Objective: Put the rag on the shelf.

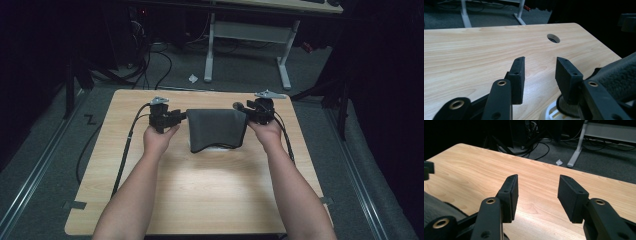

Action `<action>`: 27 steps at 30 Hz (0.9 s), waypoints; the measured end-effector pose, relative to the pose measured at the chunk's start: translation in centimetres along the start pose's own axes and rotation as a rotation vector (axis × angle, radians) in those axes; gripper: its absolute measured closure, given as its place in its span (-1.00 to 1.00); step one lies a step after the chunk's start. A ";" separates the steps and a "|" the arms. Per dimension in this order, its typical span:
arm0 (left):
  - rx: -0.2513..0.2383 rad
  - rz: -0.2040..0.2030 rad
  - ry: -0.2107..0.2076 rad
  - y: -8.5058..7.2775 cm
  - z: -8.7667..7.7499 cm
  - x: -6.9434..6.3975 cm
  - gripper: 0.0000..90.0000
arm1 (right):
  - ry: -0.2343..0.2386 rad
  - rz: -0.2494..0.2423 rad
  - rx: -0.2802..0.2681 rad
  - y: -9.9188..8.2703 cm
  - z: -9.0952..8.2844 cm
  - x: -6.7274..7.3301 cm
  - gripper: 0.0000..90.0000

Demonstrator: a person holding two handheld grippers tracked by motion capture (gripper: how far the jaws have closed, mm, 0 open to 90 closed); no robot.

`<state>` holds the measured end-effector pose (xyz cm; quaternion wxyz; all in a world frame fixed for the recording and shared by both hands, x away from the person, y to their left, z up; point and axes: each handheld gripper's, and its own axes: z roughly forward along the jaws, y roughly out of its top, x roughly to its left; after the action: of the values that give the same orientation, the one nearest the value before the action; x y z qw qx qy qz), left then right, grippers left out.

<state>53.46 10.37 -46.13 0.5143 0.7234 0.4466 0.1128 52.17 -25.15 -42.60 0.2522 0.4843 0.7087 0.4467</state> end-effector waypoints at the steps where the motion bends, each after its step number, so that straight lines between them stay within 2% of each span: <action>1: -0.001 0.004 0.008 0.0 -0.1 0.0 0.30 | -0.003 0.005 0.001 -0.1 0.0 -0.1 0.14; 9: 0.020 0.066 0.057 0.0 -1.3 0.2 0.20 | -0.017 -0.005 0.006 -0.6 -0.7 -0.4 0.13; 13: -0.019 0.078 0.071 -0.1 -2.5 0.1 0.15 | -0.025 -0.013 -0.001 -0.9 -1.4 -0.4 0.12; 15: -0.025 0.097 0.082 -0.3 -3.0 -0.1 0.13 | -0.024 -0.012 0.002 -1.0 -1.8 -0.5 0.12; 21: -0.036 0.114 0.081 -1.3 -4.5 -0.1 0.12 | -0.030 -0.029 -0.004 -1.7 -2.9 -0.5 0.12; 25: -0.029 0.122 0.091 -2.2 -5.5 -0.2 0.13 | -0.031 -0.045 0.016 -2.1 -3.7 -0.2 0.11; 27: -0.036 0.128 0.089 -2.7 -6.1 -0.2 0.13 | -0.034 -0.061 0.000 -2.4 -4.2 0.1 0.11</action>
<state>48.13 14.28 -45.61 0.4987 0.7354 0.4195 0.1857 47.72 -27.02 -42.74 0.2777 0.4697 0.7189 0.4306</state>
